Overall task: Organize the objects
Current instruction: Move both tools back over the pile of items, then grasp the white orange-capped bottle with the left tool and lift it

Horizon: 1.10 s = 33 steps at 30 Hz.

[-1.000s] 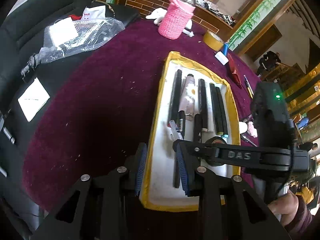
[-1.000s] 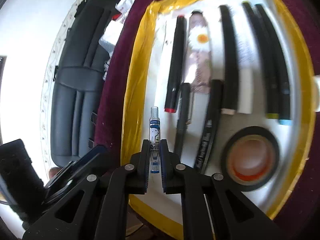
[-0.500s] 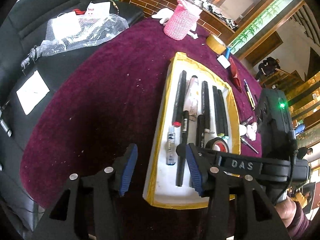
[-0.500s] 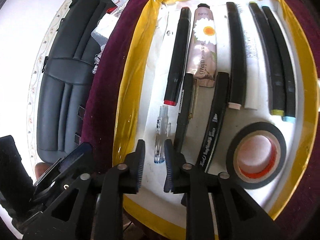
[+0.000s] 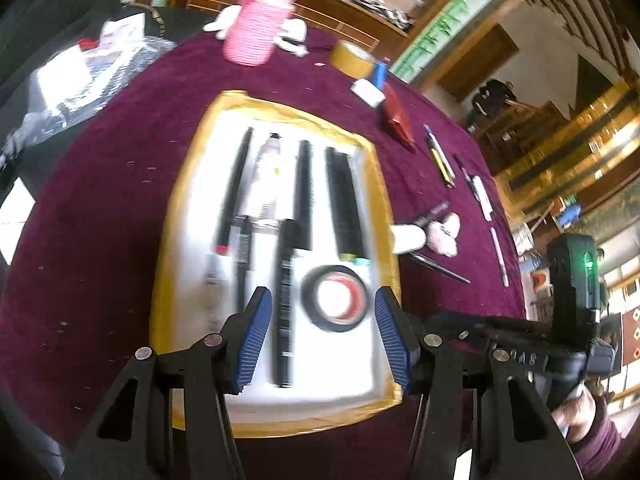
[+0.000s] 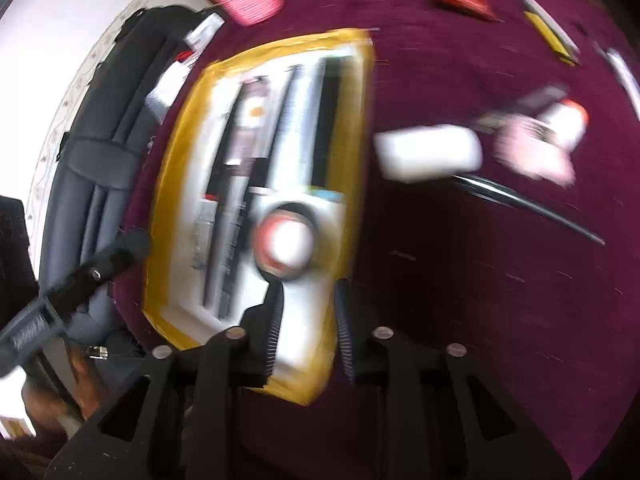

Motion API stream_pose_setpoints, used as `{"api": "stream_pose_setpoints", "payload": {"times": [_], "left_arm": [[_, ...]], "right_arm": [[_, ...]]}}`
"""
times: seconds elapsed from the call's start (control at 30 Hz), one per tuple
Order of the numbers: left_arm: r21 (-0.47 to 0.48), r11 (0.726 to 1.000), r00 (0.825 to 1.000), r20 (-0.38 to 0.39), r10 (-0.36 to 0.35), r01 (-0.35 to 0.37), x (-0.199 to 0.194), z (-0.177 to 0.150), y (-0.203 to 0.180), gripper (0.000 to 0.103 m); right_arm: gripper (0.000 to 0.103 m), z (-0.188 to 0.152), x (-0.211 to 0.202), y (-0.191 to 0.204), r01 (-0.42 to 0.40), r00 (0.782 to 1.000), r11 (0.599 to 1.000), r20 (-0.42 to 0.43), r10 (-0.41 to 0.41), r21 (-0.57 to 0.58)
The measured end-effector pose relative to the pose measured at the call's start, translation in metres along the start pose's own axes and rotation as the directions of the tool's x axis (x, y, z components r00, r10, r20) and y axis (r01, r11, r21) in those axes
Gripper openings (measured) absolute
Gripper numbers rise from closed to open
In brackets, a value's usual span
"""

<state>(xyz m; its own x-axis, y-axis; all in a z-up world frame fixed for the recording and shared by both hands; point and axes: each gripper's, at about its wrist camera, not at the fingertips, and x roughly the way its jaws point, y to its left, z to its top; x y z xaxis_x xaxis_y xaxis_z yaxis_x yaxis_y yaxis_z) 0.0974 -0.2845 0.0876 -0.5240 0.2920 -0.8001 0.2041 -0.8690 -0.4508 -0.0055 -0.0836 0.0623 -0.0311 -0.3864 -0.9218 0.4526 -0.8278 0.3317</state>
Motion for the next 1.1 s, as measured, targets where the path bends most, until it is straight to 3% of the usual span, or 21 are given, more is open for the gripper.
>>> {"api": "stream_pose_setpoints", "payload": {"times": [0.2,0.33,0.43,0.7,0.9,1.0,1.1], "left_arm": [[0.042,0.999,1.0,-0.017,0.015,-0.014,0.007,-0.019,-0.044,0.047],[0.038,0.998,0.998,-0.036,0.045,-0.044,0.019,-0.033,-0.072,0.047],[0.053,0.997,0.997,-0.045,0.066,-0.063,0.032,-0.039,-0.095,0.047],[0.132,0.987,0.993,-0.059,0.097,-0.089,0.081,-0.022,-0.159,0.047],[0.271,0.956,0.992,-0.02,0.126,-0.116,0.129,0.022,-0.214,0.047],[0.307,0.95,0.996,-0.042,0.082,-0.066,0.163,0.036,-0.235,0.047],[0.363,0.926,0.99,-0.047,0.13,-0.105,0.196,0.046,-0.249,0.047]], "right_arm": [[0.026,-0.013,-0.05,-0.131,0.09,0.993,0.977,0.057,-0.103,0.193],[0.026,-0.017,-0.074,-0.186,0.135,0.982,0.958,0.092,-0.162,0.253],[0.026,-0.02,-0.082,-0.22,0.119,0.982,0.955,0.108,-0.153,0.271],[0.026,-0.033,-0.082,-0.249,0.022,0.99,0.972,0.129,-0.053,0.233],[0.026,-0.051,-0.083,-0.268,-0.045,0.99,0.963,0.139,0.008,0.264],[0.026,-0.058,-0.085,-0.276,-0.054,0.99,0.959,0.141,0.015,0.28],[0.026,-0.068,-0.089,-0.286,-0.068,0.989,0.952,0.144,0.025,0.3]]}}
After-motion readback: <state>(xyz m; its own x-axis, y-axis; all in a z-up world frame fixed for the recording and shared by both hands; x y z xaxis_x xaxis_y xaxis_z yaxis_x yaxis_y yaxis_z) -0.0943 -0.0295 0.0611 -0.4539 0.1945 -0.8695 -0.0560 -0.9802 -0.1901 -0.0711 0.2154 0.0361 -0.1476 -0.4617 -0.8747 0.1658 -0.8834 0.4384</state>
